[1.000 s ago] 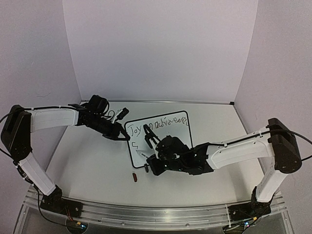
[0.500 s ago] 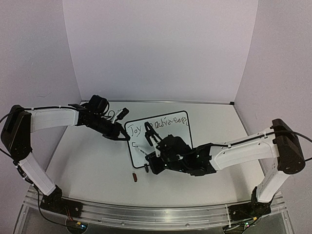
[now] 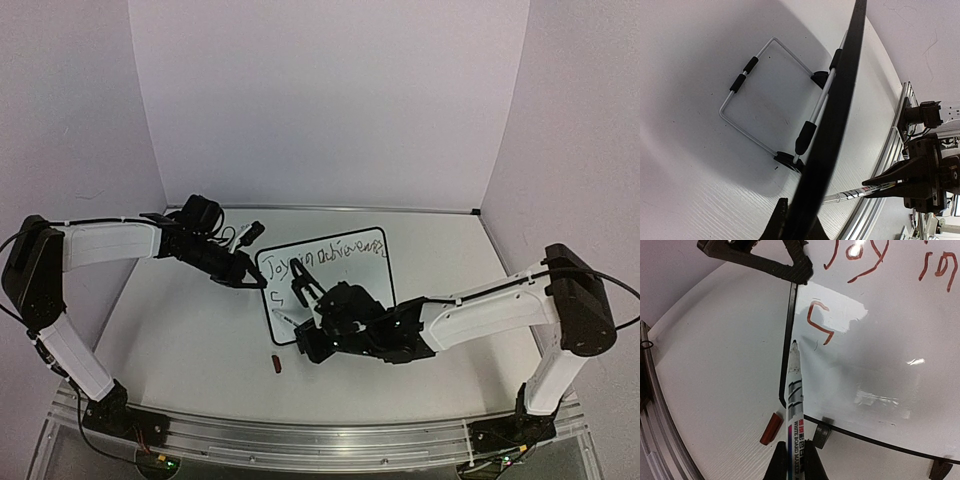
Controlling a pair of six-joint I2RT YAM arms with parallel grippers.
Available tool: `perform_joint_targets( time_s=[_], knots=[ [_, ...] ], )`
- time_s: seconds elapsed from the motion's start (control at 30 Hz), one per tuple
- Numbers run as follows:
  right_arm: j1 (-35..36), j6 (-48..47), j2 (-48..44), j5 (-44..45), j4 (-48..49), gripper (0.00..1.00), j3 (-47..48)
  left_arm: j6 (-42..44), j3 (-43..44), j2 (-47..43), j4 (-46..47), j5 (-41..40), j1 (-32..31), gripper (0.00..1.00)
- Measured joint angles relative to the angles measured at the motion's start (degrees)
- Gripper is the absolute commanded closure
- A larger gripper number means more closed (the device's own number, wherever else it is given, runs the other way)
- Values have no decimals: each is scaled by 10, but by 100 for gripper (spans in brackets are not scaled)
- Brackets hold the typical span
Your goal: Write a sentence on the whiteboard
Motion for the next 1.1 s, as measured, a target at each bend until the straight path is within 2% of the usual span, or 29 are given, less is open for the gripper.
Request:
perform_joint_targets(
  time_s=[1.1],
  knots=[
    [3,9,13,49,-36,100,16,8,0,0,-2,-1,0,100]
  ],
)
